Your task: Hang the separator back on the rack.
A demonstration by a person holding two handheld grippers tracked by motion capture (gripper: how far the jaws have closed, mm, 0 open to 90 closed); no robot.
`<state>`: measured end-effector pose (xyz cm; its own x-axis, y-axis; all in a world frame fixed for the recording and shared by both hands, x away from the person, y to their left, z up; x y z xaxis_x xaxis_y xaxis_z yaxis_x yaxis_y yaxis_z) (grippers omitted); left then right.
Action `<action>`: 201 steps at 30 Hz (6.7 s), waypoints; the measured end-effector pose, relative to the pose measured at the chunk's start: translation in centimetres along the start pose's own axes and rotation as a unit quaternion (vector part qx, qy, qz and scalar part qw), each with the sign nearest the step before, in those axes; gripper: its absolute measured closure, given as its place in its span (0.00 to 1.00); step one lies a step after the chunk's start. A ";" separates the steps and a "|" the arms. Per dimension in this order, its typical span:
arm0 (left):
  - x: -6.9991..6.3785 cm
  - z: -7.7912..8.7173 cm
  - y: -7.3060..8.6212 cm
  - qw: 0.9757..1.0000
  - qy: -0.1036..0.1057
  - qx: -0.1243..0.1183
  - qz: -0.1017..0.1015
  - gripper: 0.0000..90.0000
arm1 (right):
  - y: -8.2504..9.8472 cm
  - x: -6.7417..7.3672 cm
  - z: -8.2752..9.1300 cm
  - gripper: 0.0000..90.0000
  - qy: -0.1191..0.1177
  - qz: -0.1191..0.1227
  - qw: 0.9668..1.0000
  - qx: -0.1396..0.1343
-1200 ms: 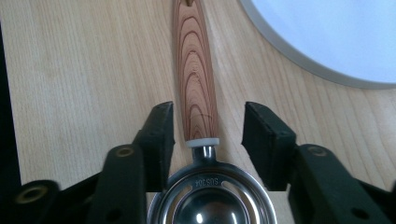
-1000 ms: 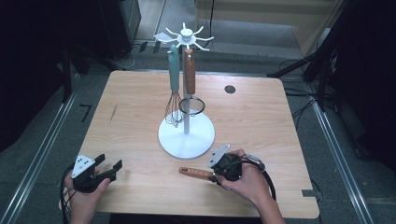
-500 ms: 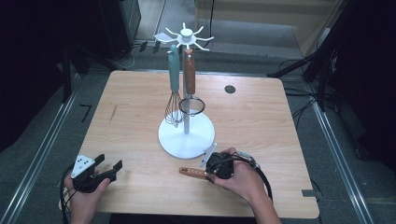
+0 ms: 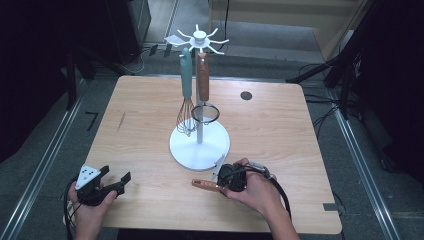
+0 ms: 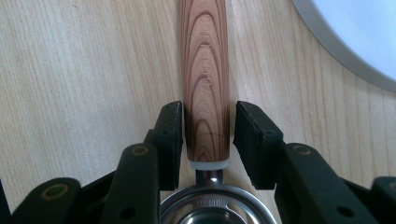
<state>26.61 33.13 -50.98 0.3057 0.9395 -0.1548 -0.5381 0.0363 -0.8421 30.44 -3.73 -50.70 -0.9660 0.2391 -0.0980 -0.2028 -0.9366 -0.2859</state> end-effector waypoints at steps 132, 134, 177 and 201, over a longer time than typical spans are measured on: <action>0.2 0.3 -0.1 1.000 0.028 -0.008 0.008 0.00 | 2.4 -5.2 10.2 0.78 0.181 -0.275 0.852 -0.407; 0.2 0.2 -0.1 1.000 0.028 -0.009 0.009 0.00 | 2.3 -5.1 10.7 0.78 0.183 -0.276 0.849 -0.412; 0.0 0.2 0.0 1.000 0.024 -0.010 0.002 0.00 | -1.5 -5.7 16.5 0.78 0.180 -0.261 0.801 -0.509; 0.0 0.2 0.0 1.000 0.022 -0.010 0.002 0.00 | -2.9 -6.4 18.6 0.78 0.186 -0.255 0.787 -0.530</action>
<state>26.47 33.17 -50.93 0.3375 0.9239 -0.1802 -0.5238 0.0253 -0.8514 34.19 -7.30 -31.53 -0.6483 0.7581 0.0709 -0.1100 -0.0011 -0.9939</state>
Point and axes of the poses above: each handheld gripper's, and its own axes: z roughly backward along the jaws, y roughly out of its underside, x roughly to its left, the point moved 5 cm from there along -z, roughly forward along the jaws, and after that the axes turned 4 degrees about y, right-handed, at the moved point
